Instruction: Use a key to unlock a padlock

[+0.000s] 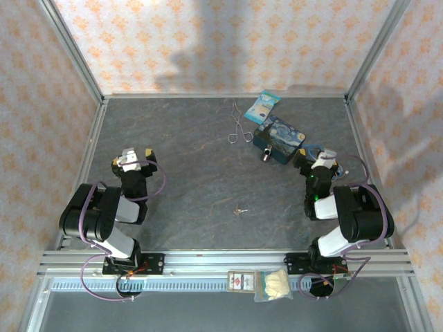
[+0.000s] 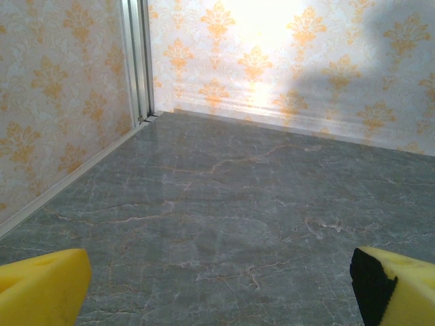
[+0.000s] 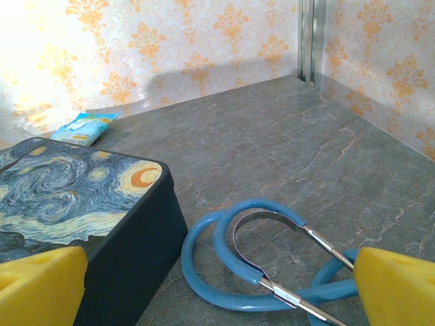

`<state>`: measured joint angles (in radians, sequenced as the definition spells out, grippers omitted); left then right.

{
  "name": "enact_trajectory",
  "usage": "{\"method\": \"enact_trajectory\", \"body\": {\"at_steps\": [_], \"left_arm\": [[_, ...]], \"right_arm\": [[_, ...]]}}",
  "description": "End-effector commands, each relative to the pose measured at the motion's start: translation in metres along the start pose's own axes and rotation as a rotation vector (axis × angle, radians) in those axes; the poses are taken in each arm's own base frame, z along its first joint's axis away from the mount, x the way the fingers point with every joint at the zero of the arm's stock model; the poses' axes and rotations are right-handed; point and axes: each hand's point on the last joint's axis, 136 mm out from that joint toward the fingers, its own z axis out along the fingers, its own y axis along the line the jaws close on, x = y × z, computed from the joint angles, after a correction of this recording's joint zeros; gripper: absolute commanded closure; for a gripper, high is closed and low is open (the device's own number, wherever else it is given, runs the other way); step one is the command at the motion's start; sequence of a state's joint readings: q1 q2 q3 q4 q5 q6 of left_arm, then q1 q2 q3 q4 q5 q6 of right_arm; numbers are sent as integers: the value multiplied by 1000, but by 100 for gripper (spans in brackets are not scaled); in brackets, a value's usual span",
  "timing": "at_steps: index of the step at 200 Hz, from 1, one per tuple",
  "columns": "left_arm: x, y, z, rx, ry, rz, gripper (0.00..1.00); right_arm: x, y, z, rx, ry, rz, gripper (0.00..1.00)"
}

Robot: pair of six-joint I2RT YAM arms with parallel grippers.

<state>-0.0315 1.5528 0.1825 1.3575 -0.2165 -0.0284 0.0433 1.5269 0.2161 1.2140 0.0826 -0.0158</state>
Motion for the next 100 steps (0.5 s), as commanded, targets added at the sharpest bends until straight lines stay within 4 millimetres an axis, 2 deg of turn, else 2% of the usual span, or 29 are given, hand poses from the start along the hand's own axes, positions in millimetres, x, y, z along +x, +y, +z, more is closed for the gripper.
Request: {"method": "enact_trajectory", "body": {"at_steps": [1, 38, 47, 79, 100], "left_arm": [[-11, -1, 4, 3, -29, -23, 1], [-12, -3, 3, 12, -29, -18, 1], [-14, -2, 3, 6, -32, -18, 1], [-28, 1, 3, -23, -22, -24, 1], [-44, -2, 7, -50, -6, -10, 1]], "right_arm": [[-13, 4, 1, -12, -46, 6, 0], [-16, 4, -1, -1, -51, 4, 0], [-23, 7, -2, 1, -57, -4, 0], [-43, 11, -4, 33, -47, -14, 0], [-52, 17, -3, 31, -5, 50, 0]]}}
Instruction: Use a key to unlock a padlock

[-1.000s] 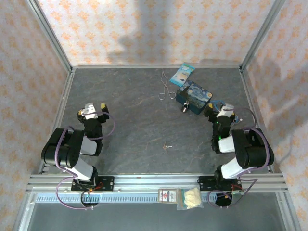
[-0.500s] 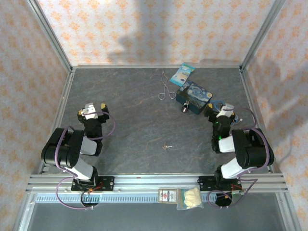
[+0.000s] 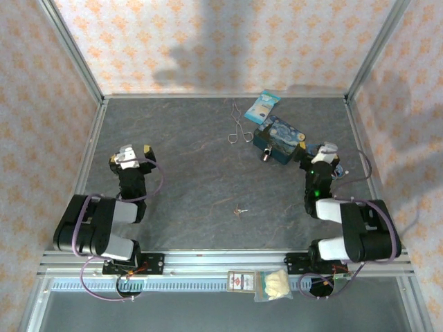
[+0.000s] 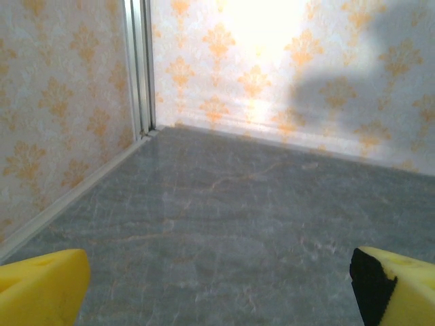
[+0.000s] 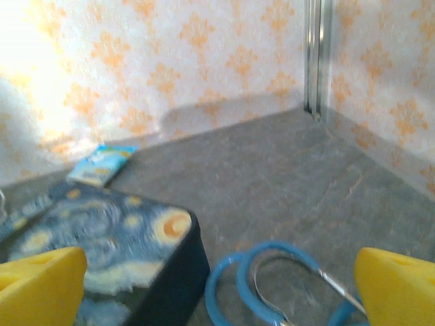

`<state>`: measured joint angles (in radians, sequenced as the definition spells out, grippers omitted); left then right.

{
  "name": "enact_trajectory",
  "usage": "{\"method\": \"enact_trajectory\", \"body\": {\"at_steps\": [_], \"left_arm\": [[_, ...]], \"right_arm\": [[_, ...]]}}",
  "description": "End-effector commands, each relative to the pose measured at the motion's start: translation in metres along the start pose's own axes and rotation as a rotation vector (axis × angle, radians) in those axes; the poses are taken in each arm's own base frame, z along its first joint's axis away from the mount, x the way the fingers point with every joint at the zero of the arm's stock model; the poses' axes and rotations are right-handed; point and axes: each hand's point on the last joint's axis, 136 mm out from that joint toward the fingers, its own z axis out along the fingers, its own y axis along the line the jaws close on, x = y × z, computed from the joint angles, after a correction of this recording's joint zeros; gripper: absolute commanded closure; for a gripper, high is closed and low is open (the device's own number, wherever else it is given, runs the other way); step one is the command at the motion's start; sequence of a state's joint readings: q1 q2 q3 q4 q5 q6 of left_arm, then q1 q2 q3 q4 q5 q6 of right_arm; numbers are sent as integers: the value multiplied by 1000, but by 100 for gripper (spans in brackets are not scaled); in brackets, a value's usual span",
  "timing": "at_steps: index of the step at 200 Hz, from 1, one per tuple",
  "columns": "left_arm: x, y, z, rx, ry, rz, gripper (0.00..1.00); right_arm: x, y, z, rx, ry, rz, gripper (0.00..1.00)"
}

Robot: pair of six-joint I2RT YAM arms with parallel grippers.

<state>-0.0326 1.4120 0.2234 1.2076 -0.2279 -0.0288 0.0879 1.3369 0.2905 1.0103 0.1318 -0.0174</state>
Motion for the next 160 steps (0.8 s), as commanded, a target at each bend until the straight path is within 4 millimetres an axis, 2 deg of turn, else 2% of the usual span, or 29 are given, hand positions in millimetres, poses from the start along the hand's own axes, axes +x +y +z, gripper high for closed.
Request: {"method": "enact_trajectory", "body": {"at_steps": [1, 13, 34, 49, 75, 84, 108, 132, 160], "left_arm": [[-16, -2, 7, -43, 26, 5, 1], [-29, -7, 8, -49, 26, -37, 1], [-53, -30, 9, 44, 17, -170, 1], [-64, -52, 8, 133, 35, -259, 1], [-72, -92, 4, 273, 90, -350, 1], [-70, -102, 2, 295, 114, -379, 1], [-59, -119, -1, 352, 182, -474, 1], [-46, -111, 0, 298, 227, -563, 1], [-34, -102, -5, 263, 241, -605, 1]], "right_arm": [[-6, 1, 3, 36, 59, 42, 0], [-7, 13, 4, -1, 111, 76, 0], [2, 38, 6, -87, 253, 134, 5], [14, 62, 3, -173, 376, 154, 12], [52, 92, -10, -248, 644, 132, 27], [66, 105, -19, -266, 722, 95, 30], [100, 136, -54, -267, 857, -24, 30], [124, 162, -95, -265, 948, -41, 31], [139, 185, -139, -281, 979, -103, 30]]}}
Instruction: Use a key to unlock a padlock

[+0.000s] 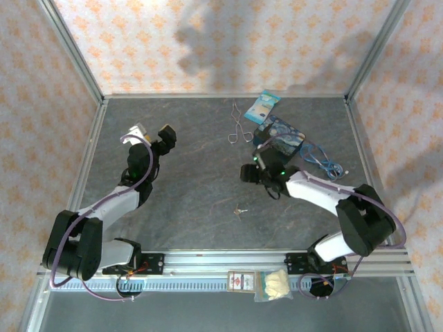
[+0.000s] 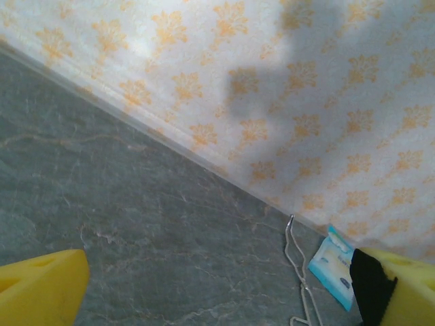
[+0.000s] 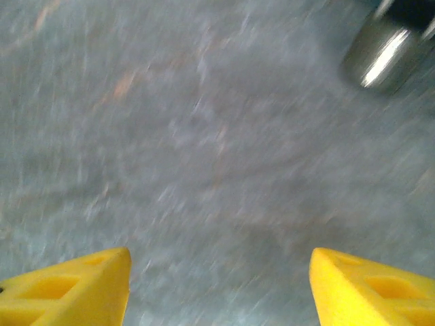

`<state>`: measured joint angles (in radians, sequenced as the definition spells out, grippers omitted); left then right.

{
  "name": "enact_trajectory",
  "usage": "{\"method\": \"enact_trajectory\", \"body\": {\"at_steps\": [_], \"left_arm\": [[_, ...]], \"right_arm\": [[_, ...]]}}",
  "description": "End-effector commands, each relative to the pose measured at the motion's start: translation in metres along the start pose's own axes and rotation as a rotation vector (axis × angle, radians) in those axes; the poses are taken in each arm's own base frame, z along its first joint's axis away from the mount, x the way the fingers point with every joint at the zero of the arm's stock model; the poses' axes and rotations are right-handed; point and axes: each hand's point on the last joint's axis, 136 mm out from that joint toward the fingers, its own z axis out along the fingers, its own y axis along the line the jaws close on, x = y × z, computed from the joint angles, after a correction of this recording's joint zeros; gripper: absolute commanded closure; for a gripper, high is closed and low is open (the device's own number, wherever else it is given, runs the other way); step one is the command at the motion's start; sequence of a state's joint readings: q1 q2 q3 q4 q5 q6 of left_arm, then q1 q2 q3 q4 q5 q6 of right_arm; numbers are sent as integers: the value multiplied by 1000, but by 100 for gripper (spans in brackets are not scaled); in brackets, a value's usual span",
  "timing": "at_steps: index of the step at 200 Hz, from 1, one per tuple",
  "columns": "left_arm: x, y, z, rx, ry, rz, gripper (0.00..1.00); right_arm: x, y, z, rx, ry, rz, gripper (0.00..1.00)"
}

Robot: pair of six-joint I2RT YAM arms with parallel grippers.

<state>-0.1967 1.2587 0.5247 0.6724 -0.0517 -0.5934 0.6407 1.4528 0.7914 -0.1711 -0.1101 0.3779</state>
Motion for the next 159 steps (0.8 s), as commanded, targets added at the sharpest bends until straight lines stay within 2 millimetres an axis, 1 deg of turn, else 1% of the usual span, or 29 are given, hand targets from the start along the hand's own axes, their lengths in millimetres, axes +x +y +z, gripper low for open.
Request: {"method": "enact_trajectory", "body": {"at_steps": [1, 8, 24, 39, 56, 80, 97, 103, 111, 128, 144, 159], "left_arm": [[11, 12, -6, -29, 26, -97, 1], [15, 15, -7, -35, 32, -105, 1], [23, 22, -12, -42, 46, -120, 1], [30, 29, -14, -56, 60, -121, 1], [37, 36, -14, -78, 73, -115, 1], [43, 38, -11, -82, 92, -116, 1], [44, 36, -10, -71, 94, -129, 1], [45, 35, -9, -68, 93, -133, 1], [44, 34, -9, -63, 92, -138, 1], [44, 33, -8, -60, 94, -139, 1], [43, 33, -10, -62, 94, -134, 1], [43, 36, -12, -69, 88, -133, 1]], "right_arm": [[30, 5, -8, 95, 54, 24, 30], [38, 12, -10, 98, 65, -1, 31], [50, 17, -13, 129, 81, -39, 31], [61, 17, -13, 145, 110, -56, 31], [71, 14, -10, 168, 149, -32, 31], [83, 15, -7, 175, 185, 47, 33], [89, 20, -2, 146, 187, 106, 34], [90, 26, 1, 118, 194, 121, 35], [92, 34, 3, 87, 204, 120, 38], [98, 41, 2, 99, 207, 96, 41], [109, 41, -3, 124, 215, 79, 42], [118, 39, -8, 134, 225, 103, 42]]}}
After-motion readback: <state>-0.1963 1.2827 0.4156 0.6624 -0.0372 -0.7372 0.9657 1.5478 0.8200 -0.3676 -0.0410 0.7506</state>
